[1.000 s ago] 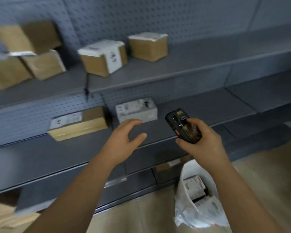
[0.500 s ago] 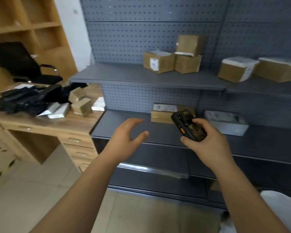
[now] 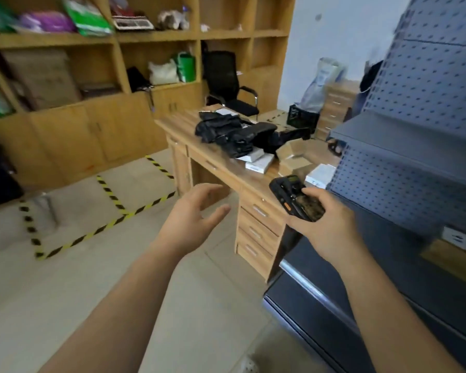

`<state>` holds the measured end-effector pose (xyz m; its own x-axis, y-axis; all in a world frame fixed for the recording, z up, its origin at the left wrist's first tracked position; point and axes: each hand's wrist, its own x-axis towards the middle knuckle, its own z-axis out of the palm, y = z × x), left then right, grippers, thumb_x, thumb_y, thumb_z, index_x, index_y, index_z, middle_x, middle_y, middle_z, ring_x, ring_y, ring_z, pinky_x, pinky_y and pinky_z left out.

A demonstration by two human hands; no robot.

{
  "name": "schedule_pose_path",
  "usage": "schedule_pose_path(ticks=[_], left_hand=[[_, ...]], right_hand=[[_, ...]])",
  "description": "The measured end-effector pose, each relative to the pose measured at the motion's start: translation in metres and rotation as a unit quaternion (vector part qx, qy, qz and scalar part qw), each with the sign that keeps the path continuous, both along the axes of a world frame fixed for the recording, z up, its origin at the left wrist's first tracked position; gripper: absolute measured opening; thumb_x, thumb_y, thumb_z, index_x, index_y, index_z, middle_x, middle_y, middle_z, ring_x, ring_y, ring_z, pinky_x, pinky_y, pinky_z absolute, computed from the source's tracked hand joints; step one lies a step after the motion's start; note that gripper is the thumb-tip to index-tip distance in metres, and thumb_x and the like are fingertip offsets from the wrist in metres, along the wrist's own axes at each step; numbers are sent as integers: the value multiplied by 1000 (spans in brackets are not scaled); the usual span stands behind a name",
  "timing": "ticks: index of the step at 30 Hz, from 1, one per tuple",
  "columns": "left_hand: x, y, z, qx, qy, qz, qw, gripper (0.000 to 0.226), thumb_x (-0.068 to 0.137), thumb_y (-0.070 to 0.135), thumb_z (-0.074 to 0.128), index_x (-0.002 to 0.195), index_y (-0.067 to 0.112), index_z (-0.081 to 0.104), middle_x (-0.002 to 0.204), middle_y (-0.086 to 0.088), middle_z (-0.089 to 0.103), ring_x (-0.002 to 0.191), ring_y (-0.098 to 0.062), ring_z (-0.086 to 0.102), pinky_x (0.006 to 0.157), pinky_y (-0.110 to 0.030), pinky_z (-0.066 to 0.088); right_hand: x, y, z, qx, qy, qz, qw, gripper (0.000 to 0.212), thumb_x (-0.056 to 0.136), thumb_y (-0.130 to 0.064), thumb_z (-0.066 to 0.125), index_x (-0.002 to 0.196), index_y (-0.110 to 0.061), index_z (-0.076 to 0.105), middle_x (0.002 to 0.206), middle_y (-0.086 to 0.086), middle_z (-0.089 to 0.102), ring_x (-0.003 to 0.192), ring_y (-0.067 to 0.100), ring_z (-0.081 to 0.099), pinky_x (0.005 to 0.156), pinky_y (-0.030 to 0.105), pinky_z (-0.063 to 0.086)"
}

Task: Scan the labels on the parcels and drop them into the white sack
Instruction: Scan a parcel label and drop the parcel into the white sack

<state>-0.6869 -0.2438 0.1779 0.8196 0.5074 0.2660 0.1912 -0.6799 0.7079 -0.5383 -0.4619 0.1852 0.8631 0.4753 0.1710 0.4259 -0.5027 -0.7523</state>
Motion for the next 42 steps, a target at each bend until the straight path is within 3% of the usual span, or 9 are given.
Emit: schedule_pose_path(ticks=[2,4,6,10,16,20,22,27,42], left_hand=[[-4,37,-4,7,12,35,999,49,89,51,59,133,32,53,131,17,55,118,-1,50,104,-29,45],[-5,74,-5,4,16,74,997,49,88,52,59,132,32,54,132,15,57,123,-6,50,107,-38,43],[0,110,-2,1,19,111,994,45,90,45,62,132,29,55,127,17,56,120,-4,50,106,-33,42],[21,179,14,9,24,164,986,43,92,37,64,133,27,55,116,22,48,110,2,43,94,-20,35],[45,269,25,21,8,214,977,42,92,43,62,132,32,54,129,20,54,119,2,47,104,-28,42],[60,320,14,17,11,223,975,42,92,45,61,131,32,54,129,18,56,121,0,48,105,-32,43],[72,350,7,11,11,218,976,41,92,44,61,131,32,55,128,18,55,120,1,48,106,-33,43],[122,439,-7,1,21,170,985,42,92,42,62,131,30,55,125,21,53,119,0,48,105,-32,42],[326,596,5,-14,-8,-126,992,41,92,41,63,130,28,57,122,20,54,116,0,49,100,-25,40]], right_hand=[[11,49,-8,7,6,41,999,49,72,-41,84,111,-46,55,95,-21,61,96,11,59,83,33,52],[24,99,-17,24,1,78,997,49,73,-38,84,112,-45,56,91,-27,58,90,4,56,75,23,46],[39,149,-20,42,-3,108,993,52,71,-37,85,115,-42,59,92,-27,58,86,-2,54,70,15,40],[76,242,-14,55,7,166,985,60,69,-40,85,123,-39,59,108,-14,64,99,9,59,76,21,43],[119,357,2,57,-28,229,971,63,68,-44,85,125,-41,58,113,-15,59,106,11,55,92,34,48],[135,412,-1,52,-34,248,967,59,72,-39,85,125,-40,58,111,-16,56,95,5,55,67,11,46],[145,438,-6,43,-25,246,968,59,72,-37,85,124,-40,58,108,-17,55,95,5,55,64,11,46],[178,503,-19,38,-13,187,982,59,69,-41,85,122,-42,59,108,-20,59,106,9,56,95,37,49],[257,567,-1,20,5,-145,989,60,69,-35,87,123,-39,60,110,-12,61,101,12,58,88,32,49]])
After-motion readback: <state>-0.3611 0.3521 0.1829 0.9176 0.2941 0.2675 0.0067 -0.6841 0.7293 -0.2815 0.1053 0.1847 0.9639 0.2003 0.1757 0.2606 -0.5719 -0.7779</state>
